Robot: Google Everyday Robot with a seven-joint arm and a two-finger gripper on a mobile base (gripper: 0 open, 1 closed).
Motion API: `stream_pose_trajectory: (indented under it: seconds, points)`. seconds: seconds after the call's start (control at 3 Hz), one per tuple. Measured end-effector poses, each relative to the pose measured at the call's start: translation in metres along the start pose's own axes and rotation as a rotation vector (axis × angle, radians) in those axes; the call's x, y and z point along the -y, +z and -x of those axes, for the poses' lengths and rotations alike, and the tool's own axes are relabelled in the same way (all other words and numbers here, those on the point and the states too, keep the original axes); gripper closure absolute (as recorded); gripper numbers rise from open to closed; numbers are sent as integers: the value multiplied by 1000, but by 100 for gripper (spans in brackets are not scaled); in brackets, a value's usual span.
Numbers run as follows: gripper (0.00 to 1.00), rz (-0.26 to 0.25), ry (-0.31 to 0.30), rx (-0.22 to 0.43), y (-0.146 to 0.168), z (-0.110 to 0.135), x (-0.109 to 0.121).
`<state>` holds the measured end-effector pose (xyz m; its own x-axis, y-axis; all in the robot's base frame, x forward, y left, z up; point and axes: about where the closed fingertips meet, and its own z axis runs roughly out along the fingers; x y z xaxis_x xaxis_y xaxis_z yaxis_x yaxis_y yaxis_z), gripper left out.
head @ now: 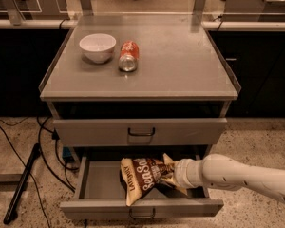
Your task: Pick brown chip bag from middle drawer and place on counter
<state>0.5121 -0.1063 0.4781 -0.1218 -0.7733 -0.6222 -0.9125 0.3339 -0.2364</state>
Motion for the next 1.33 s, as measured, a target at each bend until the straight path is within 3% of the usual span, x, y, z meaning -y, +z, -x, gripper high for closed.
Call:
stream_pose_trajectory:
  seconds: [0.67,1.0,1.33]
  points:
    - [100,-91,-58,-12,-87,45,-6]
    - [100,-198,-148,-7,-147,100,-2]
    - [100,-198,-148,-7,-147,100,-2]
